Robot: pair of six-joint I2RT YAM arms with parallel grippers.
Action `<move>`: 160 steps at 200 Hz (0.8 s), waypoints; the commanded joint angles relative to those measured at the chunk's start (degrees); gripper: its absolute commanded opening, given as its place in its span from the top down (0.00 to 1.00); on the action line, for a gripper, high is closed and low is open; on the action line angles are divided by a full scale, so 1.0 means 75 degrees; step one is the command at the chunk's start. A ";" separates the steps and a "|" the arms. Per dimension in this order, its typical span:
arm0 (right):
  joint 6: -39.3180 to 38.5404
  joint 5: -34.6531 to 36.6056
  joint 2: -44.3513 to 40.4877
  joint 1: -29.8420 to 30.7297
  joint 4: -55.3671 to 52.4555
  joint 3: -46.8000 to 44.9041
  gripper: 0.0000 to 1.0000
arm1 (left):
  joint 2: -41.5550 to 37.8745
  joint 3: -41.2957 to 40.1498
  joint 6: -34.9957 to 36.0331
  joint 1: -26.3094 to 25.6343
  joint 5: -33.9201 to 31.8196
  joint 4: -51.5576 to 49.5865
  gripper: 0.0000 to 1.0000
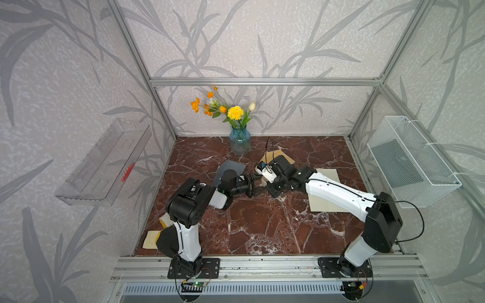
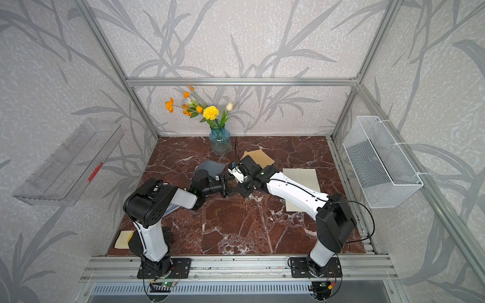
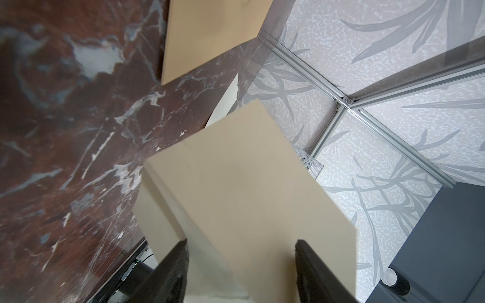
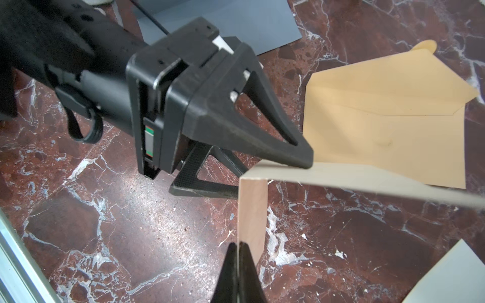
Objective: Fold the letter paper in half and place it into the envelope
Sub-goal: Fold the letter paper.
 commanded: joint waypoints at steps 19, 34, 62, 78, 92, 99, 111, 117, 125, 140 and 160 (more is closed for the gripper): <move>-0.0148 0.0361 -0.0031 0.0007 -0.0033 0.0289 1.00 | 0.0139 0.0049 -0.0801 -0.0047 0.0352 0.0519 0.68; -0.0177 0.0415 -0.0014 0.0007 -0.0041 0.0290 1.00 | 0.0185 0.0049 -0.0860 -0.0055 0.0352 0.0619 0.73; -0.0218 0.0442 0.0010 0.0010 -0.0020 0.0318 1.00 | 0.0233 0.0059 -0.0924 -0.0075 0.0374 0.0762 0.88; -0.0205 0.0573 0.0036 0.0007 -0.0035 0.0356 1.00 | 0.0272 0.0058 -0.0964 -0.0077 0.0390 0.0857 0.92; -0.0206 0.0694 0.0041 0.0001 -0.0043 0.0368 1.00 | 0.0283 0.0037 -0.0978 -0.0077 0.0399 0.0897 1.00; -0.0231 0.0720 0.0050 -0.0005 -0.0054 0.0391 1.00 | 0.0297 0.0037 -0.0989 -0.0076 0.0399 0.0899 1.00; -0.0225 0.0750 0.0061 -0.0033 -0.0101 0.0439 1.00 | 0.0309 0.0024 -0.0989 -0.0075 0.0405 0.0928 1.00; -0.0226 0.0756 0.0061 -0.0051 -0.0134 0.0476 0.98 | 0.0321 0.0024 -0.0989 -0.0071 0.0411 0.0922 1.00; -0.0213 0.0765 0.0051 -0.0092 -0.0190 0.0552 0.94 | 0.0334 0.0031 -0.0990 -0.0071 0.0411 0.0932 1.00; -0.0162 0.0762 0.0008 -0.0177 -0.0356 0.0730 0.82 | 0.0361 0.0036 -0.1002 -0.0076 0.0417 0.0971 1.00; -0.0016 0.0737 -0.0216 -0.0308 -0.0595 0.0937 0.58 | 0.0397 0.0033 -0.1007 -0.0077 0.0411 0.0992 1.00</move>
